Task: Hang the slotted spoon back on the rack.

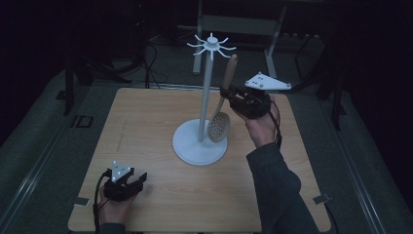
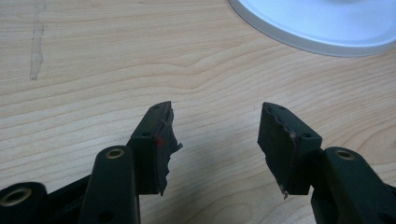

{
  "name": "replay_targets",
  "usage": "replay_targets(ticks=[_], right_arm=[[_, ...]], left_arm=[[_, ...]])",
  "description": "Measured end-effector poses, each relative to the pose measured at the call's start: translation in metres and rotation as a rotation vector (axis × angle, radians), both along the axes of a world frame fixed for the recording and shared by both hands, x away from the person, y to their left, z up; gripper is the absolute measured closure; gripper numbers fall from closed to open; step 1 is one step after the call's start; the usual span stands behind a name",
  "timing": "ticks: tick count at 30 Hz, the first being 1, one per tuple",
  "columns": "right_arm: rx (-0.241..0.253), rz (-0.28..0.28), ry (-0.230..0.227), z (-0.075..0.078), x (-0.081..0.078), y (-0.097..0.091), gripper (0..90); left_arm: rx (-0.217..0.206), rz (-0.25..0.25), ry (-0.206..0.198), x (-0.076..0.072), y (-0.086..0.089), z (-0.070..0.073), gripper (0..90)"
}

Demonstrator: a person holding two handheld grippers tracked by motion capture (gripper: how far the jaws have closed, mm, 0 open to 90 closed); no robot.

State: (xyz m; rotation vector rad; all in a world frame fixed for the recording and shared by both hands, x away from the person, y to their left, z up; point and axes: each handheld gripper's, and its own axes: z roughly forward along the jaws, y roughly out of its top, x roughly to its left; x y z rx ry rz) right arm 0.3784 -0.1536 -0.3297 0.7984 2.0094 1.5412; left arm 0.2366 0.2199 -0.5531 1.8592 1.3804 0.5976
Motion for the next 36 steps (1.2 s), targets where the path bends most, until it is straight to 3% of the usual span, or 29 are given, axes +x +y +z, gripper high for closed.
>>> replay_targets(ticks=[11,36], right_arm=[[-0.019,0.001,0.011,0.007,0.003,0.005,74.2],[-0.047,0.004,0.055,0.003,0.015,0.021,74.2]], left_arm=[[-0.003,-0.002,0.001,0.0,0.0,0.0,45.5],[-0.012,0.002,-0.006,-0.001,0.002,0.0,45.4]])
